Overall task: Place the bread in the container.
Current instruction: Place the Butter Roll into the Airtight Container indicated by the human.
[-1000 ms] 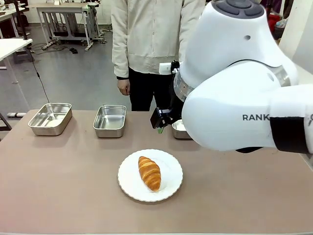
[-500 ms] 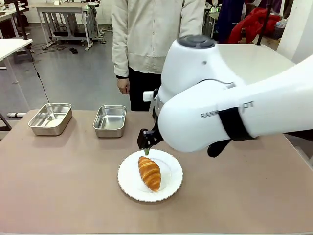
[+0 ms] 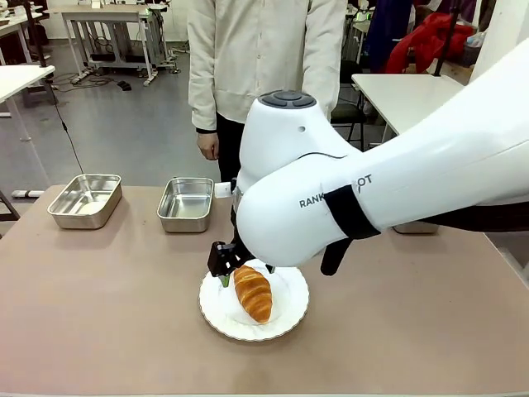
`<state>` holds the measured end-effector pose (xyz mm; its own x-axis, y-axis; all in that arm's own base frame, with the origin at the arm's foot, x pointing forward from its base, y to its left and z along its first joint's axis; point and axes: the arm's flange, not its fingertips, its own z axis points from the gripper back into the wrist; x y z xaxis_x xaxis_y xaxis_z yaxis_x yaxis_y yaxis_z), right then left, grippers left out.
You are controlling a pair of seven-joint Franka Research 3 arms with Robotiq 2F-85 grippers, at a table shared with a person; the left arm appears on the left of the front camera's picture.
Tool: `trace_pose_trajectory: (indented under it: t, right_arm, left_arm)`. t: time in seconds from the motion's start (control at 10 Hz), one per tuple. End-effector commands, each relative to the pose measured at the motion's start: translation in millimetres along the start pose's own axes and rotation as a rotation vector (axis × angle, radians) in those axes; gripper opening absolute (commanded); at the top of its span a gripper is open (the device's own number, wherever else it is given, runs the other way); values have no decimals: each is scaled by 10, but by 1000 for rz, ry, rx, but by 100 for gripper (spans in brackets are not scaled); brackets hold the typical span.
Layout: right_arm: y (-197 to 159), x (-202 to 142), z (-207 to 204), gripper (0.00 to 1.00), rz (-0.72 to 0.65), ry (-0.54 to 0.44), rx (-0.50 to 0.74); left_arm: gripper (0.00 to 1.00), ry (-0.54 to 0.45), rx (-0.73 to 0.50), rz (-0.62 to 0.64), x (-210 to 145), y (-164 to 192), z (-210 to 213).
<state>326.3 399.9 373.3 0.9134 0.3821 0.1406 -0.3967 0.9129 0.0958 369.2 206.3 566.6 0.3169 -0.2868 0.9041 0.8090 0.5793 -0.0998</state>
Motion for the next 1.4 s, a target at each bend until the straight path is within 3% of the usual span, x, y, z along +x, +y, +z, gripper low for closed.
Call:
trace_pose_trajectory:
  t: [0.0,1.2,1.3]
  right_arm:
    - [67,107,-129,100,13,-14,-31]
    - [-97,225,-789,100,64,19,-80]
    - [-97,217,-786,90,45,10,-96]
  left_arm:
    - [100,-14,-6,-8,21,-18,9]
    - [100,-14,-6,-8,21,-18,9]
    - [100,-14,-6,-8,21,-18,9]
